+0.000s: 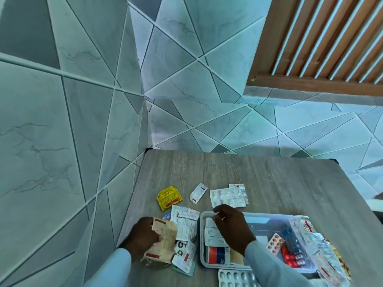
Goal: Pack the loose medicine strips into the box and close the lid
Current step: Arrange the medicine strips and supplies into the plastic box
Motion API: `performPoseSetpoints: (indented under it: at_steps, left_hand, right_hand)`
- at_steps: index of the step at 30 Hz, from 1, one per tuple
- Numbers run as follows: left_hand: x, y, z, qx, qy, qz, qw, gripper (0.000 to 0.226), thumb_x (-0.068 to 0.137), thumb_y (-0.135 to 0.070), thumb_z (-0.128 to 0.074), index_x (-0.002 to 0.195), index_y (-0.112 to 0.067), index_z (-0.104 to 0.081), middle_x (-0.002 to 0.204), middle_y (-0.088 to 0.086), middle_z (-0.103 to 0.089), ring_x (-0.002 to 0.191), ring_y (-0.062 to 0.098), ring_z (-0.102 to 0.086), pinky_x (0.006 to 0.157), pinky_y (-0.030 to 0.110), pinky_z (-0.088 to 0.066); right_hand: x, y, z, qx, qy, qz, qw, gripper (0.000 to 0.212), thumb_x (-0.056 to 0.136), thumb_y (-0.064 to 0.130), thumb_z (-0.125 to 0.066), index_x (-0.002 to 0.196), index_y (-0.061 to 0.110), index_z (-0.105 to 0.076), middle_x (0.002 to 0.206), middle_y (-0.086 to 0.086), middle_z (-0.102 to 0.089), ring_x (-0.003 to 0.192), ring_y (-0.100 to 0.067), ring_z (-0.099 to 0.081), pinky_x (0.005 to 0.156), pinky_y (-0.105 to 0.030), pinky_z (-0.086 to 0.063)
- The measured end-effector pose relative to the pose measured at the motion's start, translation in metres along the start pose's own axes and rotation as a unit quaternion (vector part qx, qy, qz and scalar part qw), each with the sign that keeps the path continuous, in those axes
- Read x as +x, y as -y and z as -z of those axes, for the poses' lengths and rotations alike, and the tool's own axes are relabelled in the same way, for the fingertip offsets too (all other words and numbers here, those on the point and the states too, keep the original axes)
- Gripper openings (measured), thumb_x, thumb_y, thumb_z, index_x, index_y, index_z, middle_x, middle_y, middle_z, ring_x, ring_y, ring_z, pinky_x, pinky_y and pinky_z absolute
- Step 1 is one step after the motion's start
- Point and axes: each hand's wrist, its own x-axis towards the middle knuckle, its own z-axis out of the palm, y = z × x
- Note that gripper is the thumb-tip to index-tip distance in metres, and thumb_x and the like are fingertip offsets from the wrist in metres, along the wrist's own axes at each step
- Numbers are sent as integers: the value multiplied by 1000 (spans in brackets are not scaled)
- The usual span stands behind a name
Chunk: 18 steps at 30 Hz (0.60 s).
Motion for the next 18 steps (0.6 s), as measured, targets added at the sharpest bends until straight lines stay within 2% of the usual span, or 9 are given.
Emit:
performPoseSetpoints:
  at_steps: [2, 4, 6, 9, 10, 12, 15, 18]
  left_hand:
    - [-9, -18, 15, -12, -16, -35, 999, 29, 68, 9, -66, 85, -13, -72, 82, 4, -76, 79, 21, -71, 76, 39, -58]
    - [-20, -47, 25, -38, -19, -76, 996, 33, 75, 15, -62, 87, -15, -71, 81, -1, -77, 80, 18, -71, 70, 30, -56]
    - [-33, -82, 20, -62, 25, -120, 991, 35, 79, 16, -59, 96, -13, -71, 90, 1, -77, 84, 15, -71, 69, 22, -56]
    - [-41, -119, -22, -60, 126, -155, 978, 34, 81, 15, -57, 96, -12, -71, 90, 3, -76, 85, 13, -69, 72, 23, -55]
    - [-40, -126, -43, -39, 147, -165, 975, 34, 80, 14, -58, 95, -13, -71, 90, 2, -75, 85, 12, -68, 74, 25, -54]
    - [-36, -134, -82, 3, 151, -173, 973, 30, 79, 7, -62, 98, -14, -70, 87, 1, -72, 81, 12, -66, 74, 28, -53]
    - [-33, -139, -128, 46, 97, -143, 984, 28, 83, -7, -64, 110, -15, -63, 80, -4, -60, 66, 6, -58, 56, 13, -47]
    - [-30, -137, -150, 71, 70, -177, 979, 29, 86, -6, -54, 110, -18, -63, 85, -2, -59, 52, 0, -54, 45, 12, -40]
  right_hand:
    - [2, 1, 4, 14, 0, 12, 1000, 11, 86, 26, -62, 92, 35, -61, 85, 8, -67, 77, -10, -63, 74, -30, -55]
    - [0, 4, 15, 68, -3, 6, 998, 6, 85, 29, -63, 89, 34, -62, 83, 5, -68, 74, -13, -65, 70, -34, -56]
    - [-4, 7, 30, 178, 47, -29, 982, 8, 86, 31, -64, 94, 27, -64, 82, -2, -69, 66, -15, -65, 59, -31, -53]
    - [-16, 5, 48, 280, 159, -54, 945, 20, 87, 30, -65, 101, 16, -66, 81, -3, -70, 69, -17, -64, 56, -28, -50]
    - [-20, 0, 53, 272, 158, -39, 948, 16, 87, 26, -65, 99, 15, -66, 81, -3, -70, 69, -17, -64, 55, -29, -50]
    - [-27, -18, 58, 231, 101, -29, 967, 7, 86, 14, -65, 92, 15, -68, 83, -7, -72, 68, -16, -66, 52, -30, -52]
    - [-37, -57, 76, 228, 35, -85, 969, 3, 85, 8, -65, 85, 7, -67, 88, -24, -69, 67, -21, -64, 57, -34, -51]
    - [-47, -97, 100, 249, 2, -159, 955, 3, 82, 0, -66, 85, -1, -65, 85, -29, -67, 72, -29, -64, 71, -43, -53]
